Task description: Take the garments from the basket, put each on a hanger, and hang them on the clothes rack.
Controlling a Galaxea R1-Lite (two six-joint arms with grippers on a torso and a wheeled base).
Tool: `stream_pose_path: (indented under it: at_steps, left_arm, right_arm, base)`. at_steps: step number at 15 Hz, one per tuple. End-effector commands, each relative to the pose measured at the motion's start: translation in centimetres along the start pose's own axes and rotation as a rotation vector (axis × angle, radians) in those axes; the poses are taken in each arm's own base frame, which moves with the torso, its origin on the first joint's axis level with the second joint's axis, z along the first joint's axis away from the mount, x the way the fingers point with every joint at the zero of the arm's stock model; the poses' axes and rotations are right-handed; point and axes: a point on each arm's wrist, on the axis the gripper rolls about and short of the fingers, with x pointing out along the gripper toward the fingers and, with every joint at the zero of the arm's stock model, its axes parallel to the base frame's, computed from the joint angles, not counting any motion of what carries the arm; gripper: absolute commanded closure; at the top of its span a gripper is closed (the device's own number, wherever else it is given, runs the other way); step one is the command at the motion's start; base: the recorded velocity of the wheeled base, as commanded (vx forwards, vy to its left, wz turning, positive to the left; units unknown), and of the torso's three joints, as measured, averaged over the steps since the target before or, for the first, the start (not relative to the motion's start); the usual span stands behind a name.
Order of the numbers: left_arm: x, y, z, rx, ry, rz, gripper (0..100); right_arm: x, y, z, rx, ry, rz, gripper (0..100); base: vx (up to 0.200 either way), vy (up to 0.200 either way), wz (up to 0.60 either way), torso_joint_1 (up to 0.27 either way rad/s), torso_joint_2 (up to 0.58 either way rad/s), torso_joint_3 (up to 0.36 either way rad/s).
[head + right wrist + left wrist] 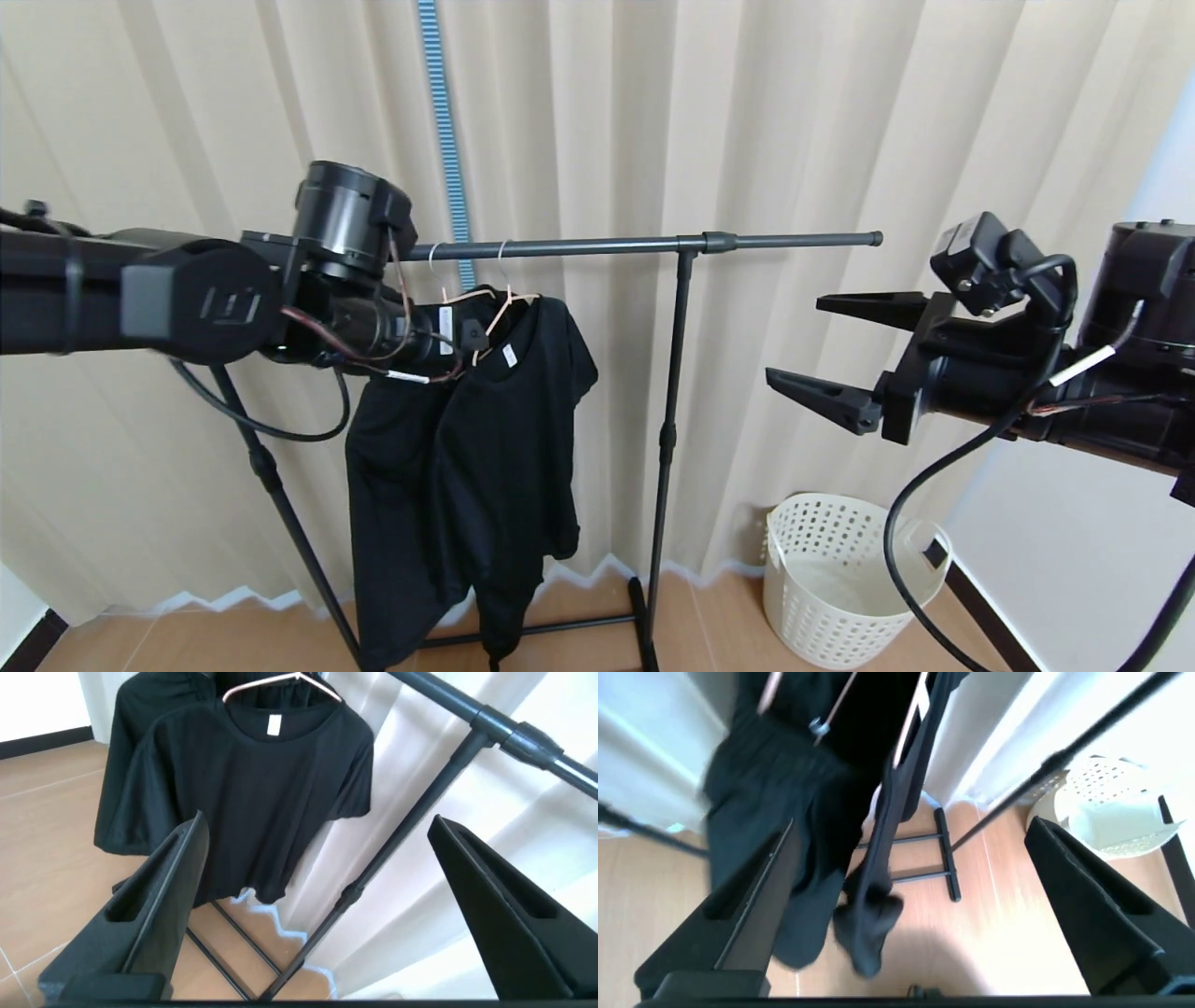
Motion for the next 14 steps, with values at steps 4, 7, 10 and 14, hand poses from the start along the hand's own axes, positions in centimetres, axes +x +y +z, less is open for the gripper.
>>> stream_pose_path:
  at_steps: [4, 7, 10, 14]
  left_arm:
    - [-17.0, 6.1, -10.9, 0.046, -0.094, -0.047, 0]
    - [-19.9, 8.1, -18.3, 0.104, -0.108, -0.114, 0]
    - [-20.5, 9.9, -24.6, 0.126, -0.123, -0.151, 0]
    - [-19.5, 11.0, -29.3, 0.145, -0.111, -0.191, 0]
  right_arm:
    - [-7.8, 3.6, 2.5, -0.071, -0.125, -0.083, 0]
    - [-13.3, 7.2, 0.8, -0.086, -0.158, -0.144, 0]
    - [-17.4, 10.4, -4.3, -0.05, -0.066, -0.131, 0]
    - [-19.8, 12.6, -9.2, -0.013, 0.035, -0.201, 0]
  base:
    - [0.0, 0.0, 0.0, 0.0, 0.0, 0.0]
    - [0.0, 0.0, 0.0, 0.0, 0.0, 0.0]
    - [0.0, 0.0, 0.0, 0.0, 0.0, 0.0]
    - [0.0, 0.0, 0.0, 0.0, 0.0, 0.0]
